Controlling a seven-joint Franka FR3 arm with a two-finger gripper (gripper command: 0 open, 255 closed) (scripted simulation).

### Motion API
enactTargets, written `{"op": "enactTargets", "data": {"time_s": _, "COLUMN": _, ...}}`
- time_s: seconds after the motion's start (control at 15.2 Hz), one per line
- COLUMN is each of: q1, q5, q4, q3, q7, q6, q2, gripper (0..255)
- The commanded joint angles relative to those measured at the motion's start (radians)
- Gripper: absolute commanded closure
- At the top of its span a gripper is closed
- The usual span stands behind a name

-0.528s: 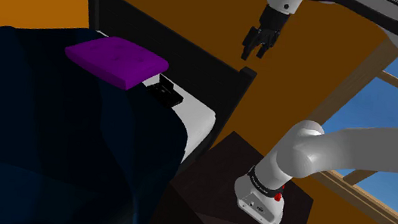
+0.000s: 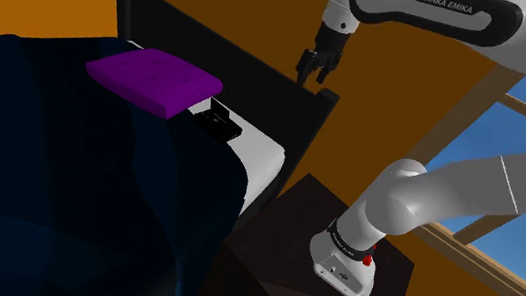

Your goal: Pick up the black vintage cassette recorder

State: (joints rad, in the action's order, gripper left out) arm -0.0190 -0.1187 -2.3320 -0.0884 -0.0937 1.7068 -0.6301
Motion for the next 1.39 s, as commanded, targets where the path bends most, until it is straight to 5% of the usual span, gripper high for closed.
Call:
{"op": "enactTargets", "data": {"time_s": 0.0, "q1": -0.002, "q5": -0.009, "q4": -0.009, "q3": -0.003, "q7": 0.003, "q6": 0.067, "q2": 0.057, "gripper": 0}}
{"op": "enactTargets", "data": {"time_s": 0.66, "q1": -0.004, "q5": -0.054, "q4": 0.031, "q3": -0.022, "q7": 0.02, "q6": 0.351, "q2": 0.39, "gripper": 0}}
{"op": "enactTargets", "data": {"time_s": 1.32, "q1": 0.002, "q5": -0.088, "q4": 0.207, "q3": -0.03, "q7": 0.03, "q6": 0.547, "q2": 0.768, "gripper": 0}}
